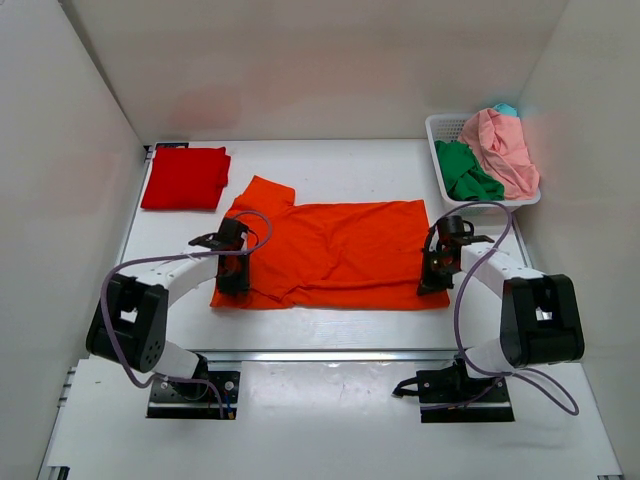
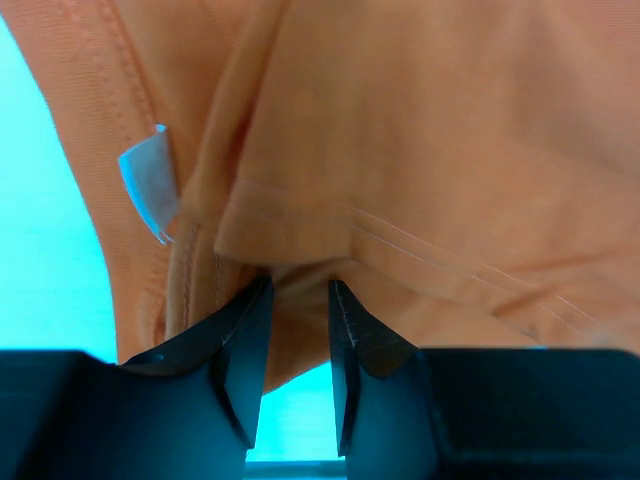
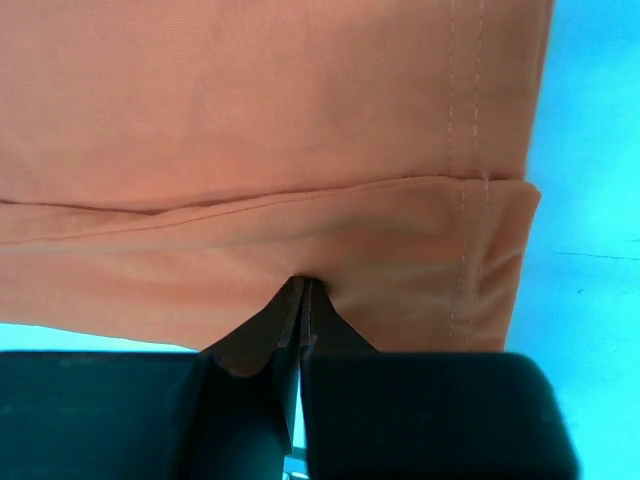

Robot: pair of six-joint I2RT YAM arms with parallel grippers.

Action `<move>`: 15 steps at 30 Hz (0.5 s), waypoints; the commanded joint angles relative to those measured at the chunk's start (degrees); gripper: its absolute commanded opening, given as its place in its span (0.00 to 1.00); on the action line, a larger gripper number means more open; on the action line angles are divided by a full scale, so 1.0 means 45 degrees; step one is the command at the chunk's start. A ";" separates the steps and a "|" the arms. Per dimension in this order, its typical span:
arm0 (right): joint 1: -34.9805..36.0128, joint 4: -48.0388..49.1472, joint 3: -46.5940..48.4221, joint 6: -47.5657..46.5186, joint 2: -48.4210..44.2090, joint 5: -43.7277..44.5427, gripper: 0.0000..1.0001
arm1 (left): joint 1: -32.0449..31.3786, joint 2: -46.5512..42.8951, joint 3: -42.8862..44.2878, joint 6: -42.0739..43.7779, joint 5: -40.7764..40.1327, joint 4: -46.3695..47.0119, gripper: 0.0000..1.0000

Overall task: Fold and stack the t-shirts
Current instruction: Fold the flattened tshirt in 1/3 of the way

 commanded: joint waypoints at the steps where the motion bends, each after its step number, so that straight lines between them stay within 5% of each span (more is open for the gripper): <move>1: -0.0092 -0.0626 0.0257 -0.0319 0.0284 0.0750 0.00 | 0.0180 -0.0033 -0.0242 0.0375 -0.1383 -0.0041 0.39; 5: -0.0132 -0.1112 0.0451 -0.0629 0.0636 0.1802 0.00 | 0.0298 0.0065 -0.0264 0.0765 -0.2222 -0.0176 0.40; 15: -0.0348 -0.2423 0.0961 -0.1158 0.0734 0.2373 0.00 | -0.0053 -0.0423 0.0732 0.1663 -0.0682 -0.1795 0.34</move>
